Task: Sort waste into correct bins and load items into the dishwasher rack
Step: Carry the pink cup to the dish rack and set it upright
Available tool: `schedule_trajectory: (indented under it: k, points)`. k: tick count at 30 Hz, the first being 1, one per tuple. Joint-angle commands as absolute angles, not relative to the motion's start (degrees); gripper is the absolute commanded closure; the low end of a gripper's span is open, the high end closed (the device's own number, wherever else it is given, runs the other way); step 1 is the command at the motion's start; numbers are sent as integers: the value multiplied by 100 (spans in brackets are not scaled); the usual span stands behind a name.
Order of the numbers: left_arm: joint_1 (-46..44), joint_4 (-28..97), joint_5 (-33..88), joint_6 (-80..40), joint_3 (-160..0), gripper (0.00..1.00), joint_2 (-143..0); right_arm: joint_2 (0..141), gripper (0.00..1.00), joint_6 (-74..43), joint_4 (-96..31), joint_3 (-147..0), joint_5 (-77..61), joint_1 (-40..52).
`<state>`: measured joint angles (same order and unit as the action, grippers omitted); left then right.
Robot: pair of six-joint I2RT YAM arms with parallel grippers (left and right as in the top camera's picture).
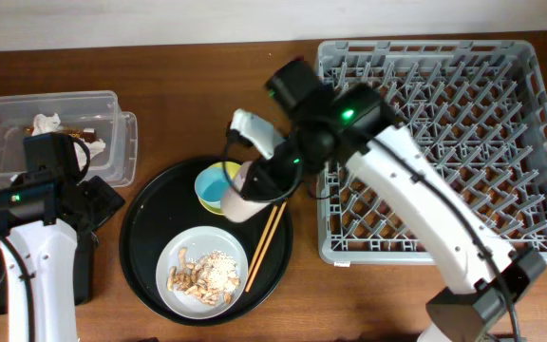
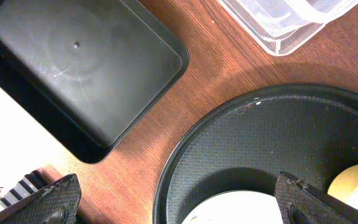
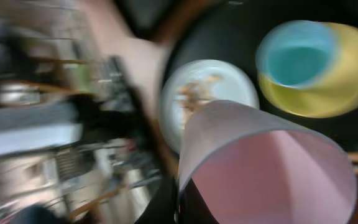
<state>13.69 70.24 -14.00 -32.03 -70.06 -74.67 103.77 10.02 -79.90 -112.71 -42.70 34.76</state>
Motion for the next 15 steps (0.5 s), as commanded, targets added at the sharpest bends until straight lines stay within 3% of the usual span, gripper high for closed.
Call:
schedule_trajectory:
  k: [1,7,12,15]
  points:
    - [1396,7017,-1479,-3253,-7030,1,-7465,10248,96,2106,-8217,-11365,-6257,3035]
    - [1393,7017,-1479,-3253,-7030,1,-7465,10248,96,2231,-8254,-11365,-6451,2746]
    - [1396,7017,-1479,-3256,-7030,1,-7465,10248,96,2226,-8193,-11365,-5780,2637]
    - [1393,7017,-1479,-3256,-7030,1,-7465,10248,96,2202,-7988,-11365,-5808,2051]
